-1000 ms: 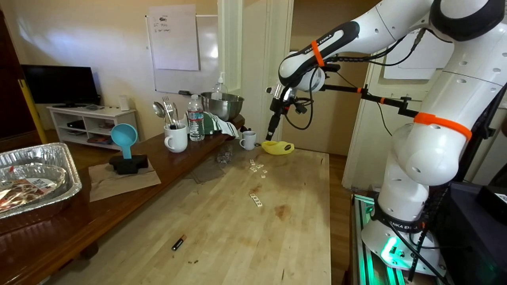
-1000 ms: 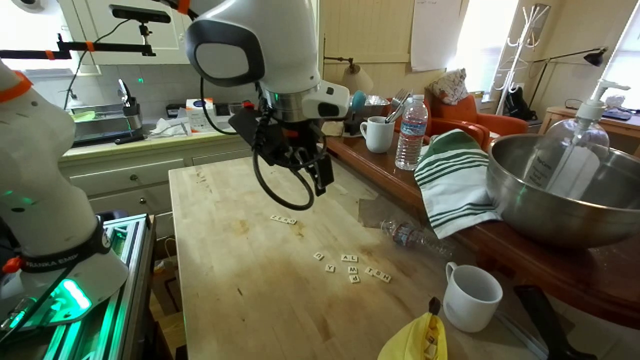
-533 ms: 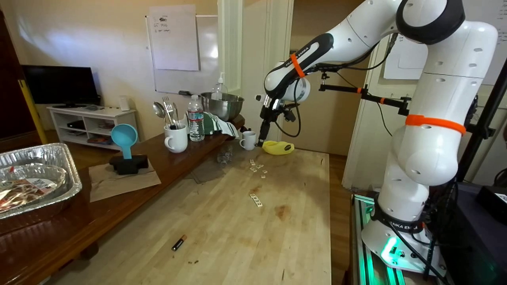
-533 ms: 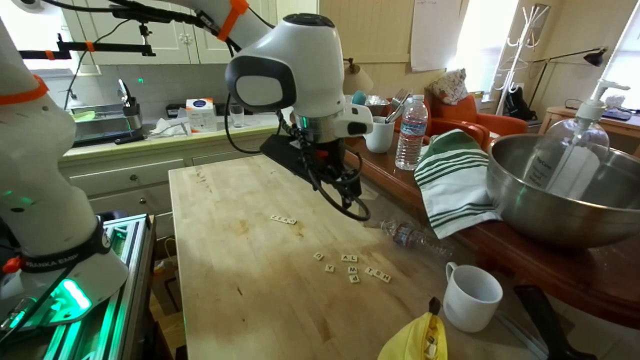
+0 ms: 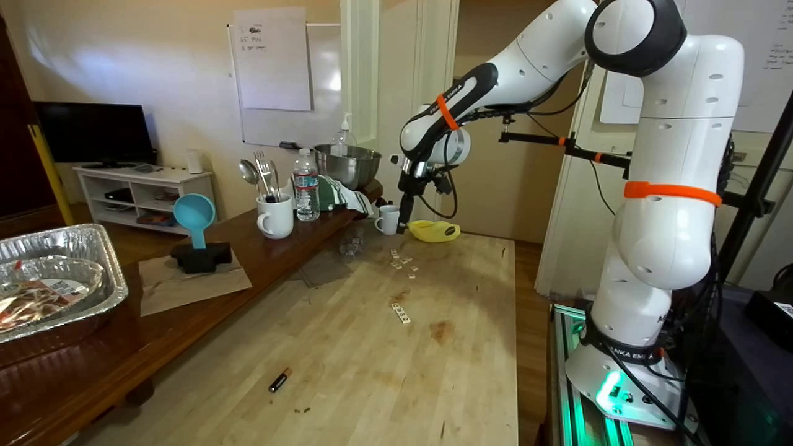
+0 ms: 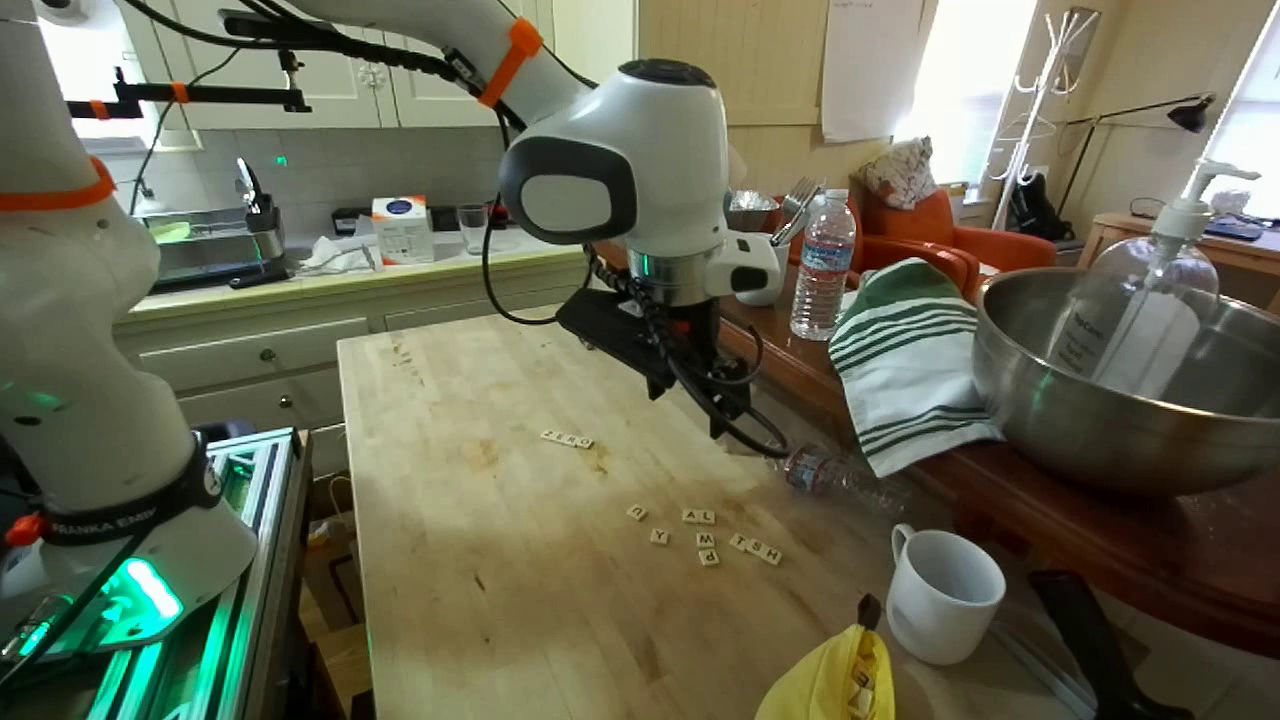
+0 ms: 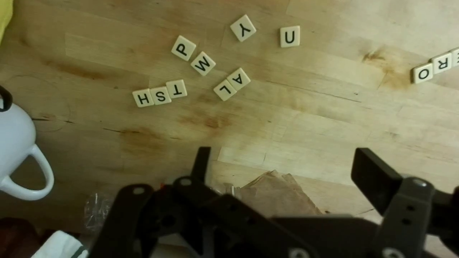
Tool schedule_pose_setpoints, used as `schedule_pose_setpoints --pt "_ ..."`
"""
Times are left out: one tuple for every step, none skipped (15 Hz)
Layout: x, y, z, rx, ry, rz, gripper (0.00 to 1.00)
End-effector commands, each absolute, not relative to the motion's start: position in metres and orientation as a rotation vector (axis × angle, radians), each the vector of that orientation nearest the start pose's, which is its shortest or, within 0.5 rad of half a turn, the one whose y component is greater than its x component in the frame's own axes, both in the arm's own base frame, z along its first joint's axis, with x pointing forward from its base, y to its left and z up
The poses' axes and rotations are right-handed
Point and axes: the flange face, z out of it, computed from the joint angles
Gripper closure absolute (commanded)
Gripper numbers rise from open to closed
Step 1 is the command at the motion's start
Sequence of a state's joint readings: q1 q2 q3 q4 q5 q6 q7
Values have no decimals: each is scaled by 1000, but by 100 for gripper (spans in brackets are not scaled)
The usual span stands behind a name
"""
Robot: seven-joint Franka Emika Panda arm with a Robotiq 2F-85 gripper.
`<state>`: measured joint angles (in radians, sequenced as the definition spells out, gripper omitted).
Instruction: Create the word 'Zeros' using the tiles.
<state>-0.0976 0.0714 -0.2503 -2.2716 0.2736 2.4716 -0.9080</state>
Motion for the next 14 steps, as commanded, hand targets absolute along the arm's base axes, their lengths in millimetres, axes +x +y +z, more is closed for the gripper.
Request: schedule_pose_setpoints --pt "506 -184 341 -3020 -545 -313 0" --pt "506 -184 336 -3043 -613 -313 0" --pt "512 -191 323 -3090 -576 -265 0" --pt "517 -197 316 -3124 -568 -275 0" --pt "519 -203 310 -3156 -546 -284 0" --pt "523 -211 302 -3174 -538 -298 0" --pt "526 -218 294 -3187 -522 -301 0" --pt "528 -225 287 -3201 -511 -313 4" --pt "531 -231 280 -3210 -497 -314 26" --pt "534 -238 274 -3220 -480 -316 29" --pt "537 -244 268 -3224 -463 -314 30" --pt "540 -249 264 -3228 -452 -311 37" --pt "544 -253 260 -3228 -451 -310 47" --pt "548 -256 256 -3227 -444 -311 55"
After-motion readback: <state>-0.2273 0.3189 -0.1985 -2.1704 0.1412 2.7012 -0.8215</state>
